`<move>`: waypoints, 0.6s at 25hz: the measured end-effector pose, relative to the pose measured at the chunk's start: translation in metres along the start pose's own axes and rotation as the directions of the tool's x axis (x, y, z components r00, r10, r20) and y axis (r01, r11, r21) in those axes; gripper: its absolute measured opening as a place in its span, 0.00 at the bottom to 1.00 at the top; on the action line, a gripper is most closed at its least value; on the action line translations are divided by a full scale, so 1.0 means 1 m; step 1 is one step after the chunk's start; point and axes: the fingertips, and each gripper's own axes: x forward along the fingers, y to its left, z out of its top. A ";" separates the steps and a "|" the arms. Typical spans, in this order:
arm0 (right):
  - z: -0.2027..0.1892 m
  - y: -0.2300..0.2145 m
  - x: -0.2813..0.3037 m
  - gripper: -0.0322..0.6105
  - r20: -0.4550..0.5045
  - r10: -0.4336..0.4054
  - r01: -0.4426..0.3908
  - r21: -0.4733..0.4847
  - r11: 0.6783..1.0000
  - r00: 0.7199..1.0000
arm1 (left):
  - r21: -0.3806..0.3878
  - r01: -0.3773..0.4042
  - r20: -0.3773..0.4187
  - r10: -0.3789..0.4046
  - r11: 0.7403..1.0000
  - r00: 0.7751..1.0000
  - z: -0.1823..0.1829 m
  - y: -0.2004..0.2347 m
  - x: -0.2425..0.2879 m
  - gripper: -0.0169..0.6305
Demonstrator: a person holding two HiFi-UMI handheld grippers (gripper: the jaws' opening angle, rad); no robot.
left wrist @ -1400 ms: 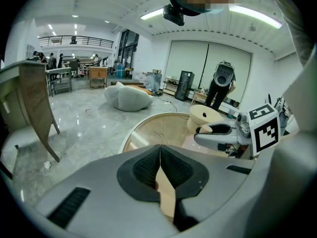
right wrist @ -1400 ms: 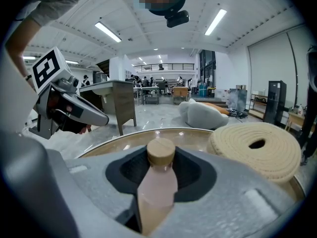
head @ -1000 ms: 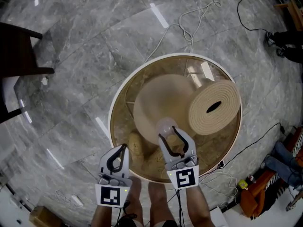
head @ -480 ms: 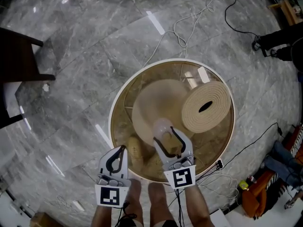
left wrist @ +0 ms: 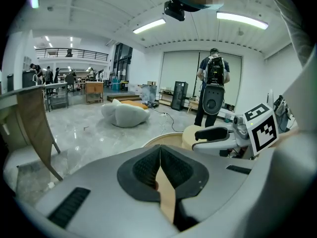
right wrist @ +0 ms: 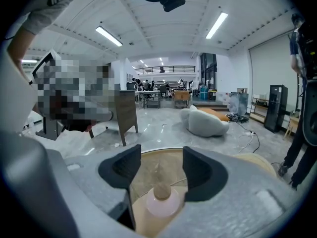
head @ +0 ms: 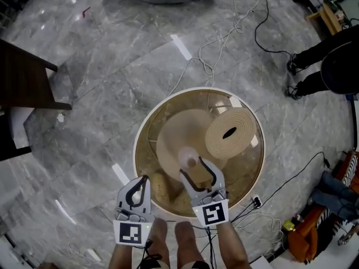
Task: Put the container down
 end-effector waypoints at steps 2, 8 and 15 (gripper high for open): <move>0.015 0.002 -0.007 0.46 0.008 -0.002 0.002 -0.005 1.000 1.000 | 0.004 -0.002 0.015 0.002 1.000 1.000 0.014 -0.001 -0.008 0.06; 0.067 -0.001 -0.031 0.43 0.056 -0.035 0.034 0.009 0.999 0.998 | 0.041 0.009 0.085 -0.012 0.999 0.996 0.070 -0.008 -0.031 0.06; 0.137 -0.011 -0.072 0.42 0.101 -0.082 0.079 0.027 0.996 0.992 | 0.097 0.025 0.140 -0.039 0.995 0.989 0.137 -0.026 -0.064 0.06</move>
